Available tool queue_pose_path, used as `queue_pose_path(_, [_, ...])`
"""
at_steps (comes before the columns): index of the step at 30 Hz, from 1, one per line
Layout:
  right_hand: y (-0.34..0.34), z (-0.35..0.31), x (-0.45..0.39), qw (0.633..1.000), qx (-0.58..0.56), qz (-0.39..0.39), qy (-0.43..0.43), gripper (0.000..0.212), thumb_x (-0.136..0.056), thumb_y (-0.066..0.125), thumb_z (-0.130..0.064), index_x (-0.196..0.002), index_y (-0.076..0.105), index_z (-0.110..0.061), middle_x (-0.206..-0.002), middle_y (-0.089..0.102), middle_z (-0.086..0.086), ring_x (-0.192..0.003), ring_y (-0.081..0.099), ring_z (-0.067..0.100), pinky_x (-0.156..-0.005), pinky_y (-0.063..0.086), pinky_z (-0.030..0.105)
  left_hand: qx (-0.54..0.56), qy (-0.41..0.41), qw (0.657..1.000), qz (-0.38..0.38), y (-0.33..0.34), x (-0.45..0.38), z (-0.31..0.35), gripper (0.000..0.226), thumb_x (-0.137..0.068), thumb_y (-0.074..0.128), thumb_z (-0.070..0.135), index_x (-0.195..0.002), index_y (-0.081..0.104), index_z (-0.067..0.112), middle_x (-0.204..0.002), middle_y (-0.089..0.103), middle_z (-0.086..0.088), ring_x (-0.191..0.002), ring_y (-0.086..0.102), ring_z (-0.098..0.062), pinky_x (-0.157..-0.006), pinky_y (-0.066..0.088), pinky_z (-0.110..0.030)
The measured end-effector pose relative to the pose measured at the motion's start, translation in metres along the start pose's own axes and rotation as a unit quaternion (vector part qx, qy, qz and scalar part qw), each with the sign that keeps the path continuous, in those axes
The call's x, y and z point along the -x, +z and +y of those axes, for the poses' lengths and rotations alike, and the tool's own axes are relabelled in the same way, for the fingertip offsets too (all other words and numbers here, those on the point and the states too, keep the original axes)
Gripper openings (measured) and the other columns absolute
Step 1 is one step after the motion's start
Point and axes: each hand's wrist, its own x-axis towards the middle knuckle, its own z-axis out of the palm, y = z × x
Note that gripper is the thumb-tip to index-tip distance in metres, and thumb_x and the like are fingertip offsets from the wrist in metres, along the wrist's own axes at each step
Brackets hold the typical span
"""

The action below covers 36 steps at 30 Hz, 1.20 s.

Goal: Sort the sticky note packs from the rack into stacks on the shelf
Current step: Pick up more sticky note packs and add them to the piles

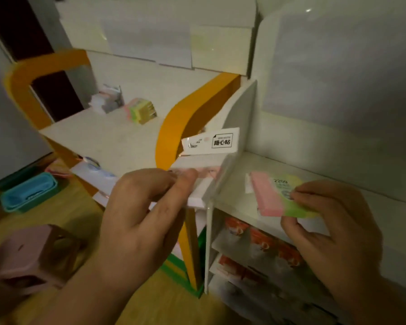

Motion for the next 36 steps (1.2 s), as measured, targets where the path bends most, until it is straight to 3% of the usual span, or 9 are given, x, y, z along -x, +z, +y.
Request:
queue_pose_path(5, [0.059, -0.093, -0.029, 0.997, -0.049, -0.009, -0.062, 0.033, -0.098, 0.054, -0.033, -0.098, 0.065, -0.002, -0.106, 0.061, 0.009, -0.097, 0.055, 0.023, -0.097, 0.038, 0.016, -0.044, -0.047, 0.997, -0.041, -0.052, 0.055, -0.099, 0.040, -0.092, 0.060, 0.009, -0.131, 0.052, 0.010, -0.112, 0.051, -0.012, -0.091, 0.054, -0.031, -0.071, 0.045, -0.043])
queue_pose_path(7, [0.088, -0.121, -0.036, 0.995, -0.056, -0.022, -0.075, 0.021, -0.093, 0.061, -0.026, -0.100, 0.060, -0.007, -0.108, 0.057, 0.006, -0.098, 0.055, 0.022, -0.098, 0.036, 0.015, -0.051, -0.071, 0.995, -0.055, -0.070, 0.074, -0.131, 0.040, -0.091, 0.061, 0.011, -0.131, 0.056, 0.010, -0.114, 0.052, -0.012, -0.093, 0.054, -0.031, -0.073, 0.045, -0.044])
queue_pose_path(9, [0.116, -0.146, -0.039, 0.995, -0.065, -0.039, -0.063, 0.016, -0.083, 0.070, -0.016, -0.095, 0.065, -0.005, -0.103, 0.061, 0.008, -0.097, 0.057, 0.025, -0.095, 0.039, 0.018, -0.068, -0.080, 0.992, -0.071, -0.086, 0.089, -0.156, 0.033, -0.096, 0.055, 0.014, -0.127, 0.063, 0.006, -0.115, 0.052, -0.012, -0.094, 0.054, -0.030, -0.074, 0.044, -0.043])
queue_pose_path(14, [0.176, -0.194, -0.046, 0.992, -0.090, -0.074, -0.057, 0.018, -0.088, 0.065, -0.018, -0.090, 0.071, -0.001, -0.098, 0.064, 0.011, -0.095, 0.060, 0.027, -0.090, 0.043, 0.018, -0.054, -0.111, 0.987, -0.099, -0.118, 0.120, -0.206, 0.040, -0.103, 0.037, 0.028, -0.124, 0.065, 0.007, -0.114, 0.050, -0.009, -0.094, 0.052, -0.028, -0.072, 0.047, -0.045])
queue_pose_path(20, [0.231, -0.220, -0.055, 0.990, -0.094, -0.091, -0.055, 0.011, -0.087, 0.066, -0.013, -0.091, 0.070, -0.003, -0.095, 0.065, 0.011, -0.092, 0.060, 0.027, -0.086, 0.048, 0.026, -0.080, -0.132, 0.977, -0.148, -0.131, 0.165, -0.260, 0.034, -0.099, 0.049, 0.027, -0.121, 0.068, 0.009, -0.106, 0.064, -0.010, -0.089, 0.059, -0.029, -0.068, 0.048, -0.046])
queue_pose_path(25, [0.273, -0.232, -0.064, 0.985, -0.123, -0.116, -0.041, 0.010, -0.084, 0.066, -0.013, -0.091, 0.068, -0.007, -0.095, 0.064, 0.007, -0.091, 0.059, 0.025, -0.083, 0.048, 0.027, -0.091, -0.151, 0.973, -0.148, -0.133, 0.181, -0.291, 0.027, -0.094, 0.057, 0.024, -0.113, 0.072, 0.011, -0.099, 0.065, -0.008, -0.086, 0.060, -0.027, -0.066, 0.048, -0.044])
queue_pose_path(29, [0.307, -0.237, -0.071, 0.981, -0.151, -0.116, -0.035, 0.012, -0.080, 0.071, -0.010, -0.091, 0.069, -0.007, -0.097, 0.066, 0.007, -0.091, 0.062, 0.026, -0.081, 0.053, 0.036, -0.079, -0.163, 0.972, -0.149, -0.128, 0.176, -0.312, 0.024, -0.091, 0.059, 0.023, -0.106, 0.073, 0.013, -0.100, 0.062, -0.003, -0.087, 0.055, -0.020, -0.070, 0.049, -0.036])
queue_pose_path(36, [0.383, -0.232, -0.101, 0.983, -0.169, -0.068, -0.010, 0.009, -0.083, 0.069, -0.010, -0.091, 0.070, -0.007, -0.098, 0.066, 0.007, -0.091, 0.064, 0.025, -0.086, 0.051, 0.029, -0.076, -0.136, 0.968, -0.195, -0.084, 0.142, -0.390, 0.023, -0.090, 0.058, 0.025, -0.107, 0.072, 0.019, -0.105, 0.064, -0.002, -0.094, 0.056, -0.018, -0.076, 0.049, -0.034])
